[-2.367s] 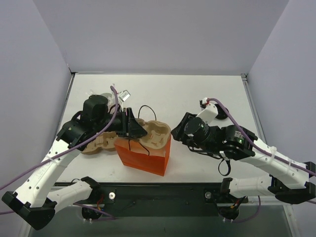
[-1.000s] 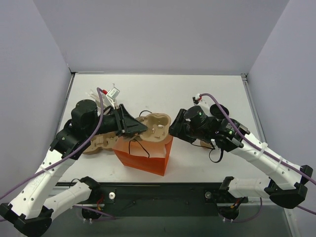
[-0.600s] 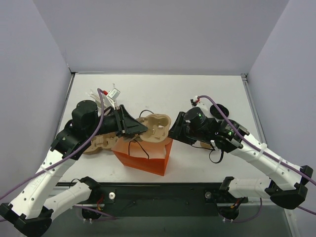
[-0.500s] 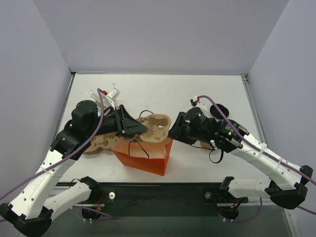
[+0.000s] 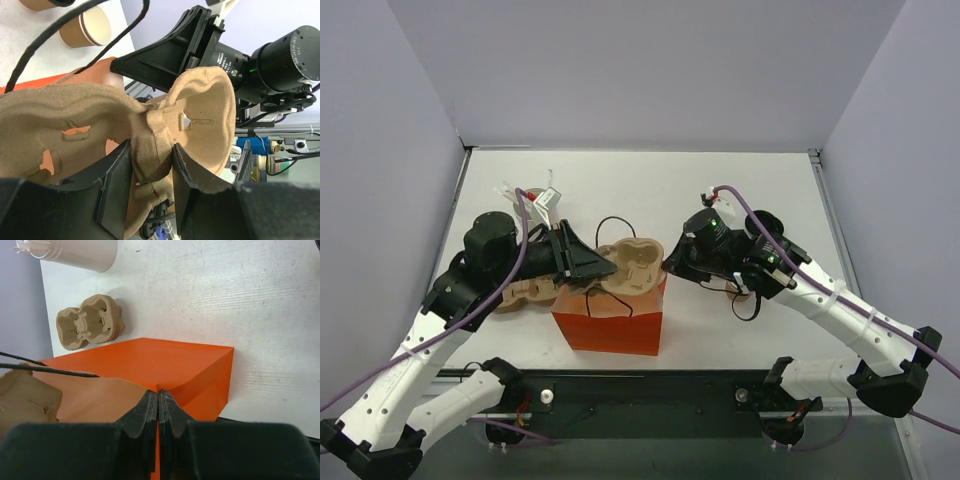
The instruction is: Pack the takeout coffee
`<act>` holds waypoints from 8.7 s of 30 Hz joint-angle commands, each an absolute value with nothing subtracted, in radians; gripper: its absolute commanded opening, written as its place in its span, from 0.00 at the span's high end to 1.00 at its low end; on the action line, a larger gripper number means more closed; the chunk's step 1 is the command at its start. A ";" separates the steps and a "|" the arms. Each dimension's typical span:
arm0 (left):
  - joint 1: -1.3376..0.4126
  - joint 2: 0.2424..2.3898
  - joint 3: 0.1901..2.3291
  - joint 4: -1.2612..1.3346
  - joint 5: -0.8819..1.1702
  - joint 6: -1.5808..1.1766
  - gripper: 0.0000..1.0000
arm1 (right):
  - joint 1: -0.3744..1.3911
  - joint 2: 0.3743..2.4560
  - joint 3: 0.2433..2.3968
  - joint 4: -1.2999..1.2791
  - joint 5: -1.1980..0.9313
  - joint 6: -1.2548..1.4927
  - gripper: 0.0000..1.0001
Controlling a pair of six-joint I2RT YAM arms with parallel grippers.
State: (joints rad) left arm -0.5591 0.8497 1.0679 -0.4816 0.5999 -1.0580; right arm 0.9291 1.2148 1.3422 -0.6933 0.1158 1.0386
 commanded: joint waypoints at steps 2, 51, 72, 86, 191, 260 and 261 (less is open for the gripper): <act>-0.552 0.828 1.074 -0.462 0.597 -1.063 0.59 | 0.923 1.220 1.368 -0.707 0.173 1.039 1.00; -0.637 0.926 1.026 -0.678 0.305 -0.695 0.52 | 0.943 1.204 1.394 -0.689 0.140 0.956 1.00; -0.640 0.997 1.213 -0.680 0.356 -0.607 0.37 | 0.904 1.198 1.382 -0.727 0.181 0.910 0.98; -0.591 0.939 1.312 -0.718 0.178 -0.580 0.03 | 0.784 1.301 1.526 -0.761 0.108 0.743 0.72; -0.483 1.176 1.476 -1.038 -0.009 -0.359 0.24 | 0.626 1.184 1.668 -1.088 0.234 0.494 0.00; -0.500 0.968 1.342 -0.946 0.101 -0.357 0.42 | 0.342 1.781 1.491 -0.765 0.063 0.314 0.14; -0.500 0.968 1.344 -0.950 0.101 -0.359 0.42 | 0.341 1.784 1.486 -0.764 0.060 0.313 0.14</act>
State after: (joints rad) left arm -0.5011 0.9810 1.2980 -0.9344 0.1230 -0.3580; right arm 0.3374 1.7660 1.5047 -0.7437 0.0204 0.3107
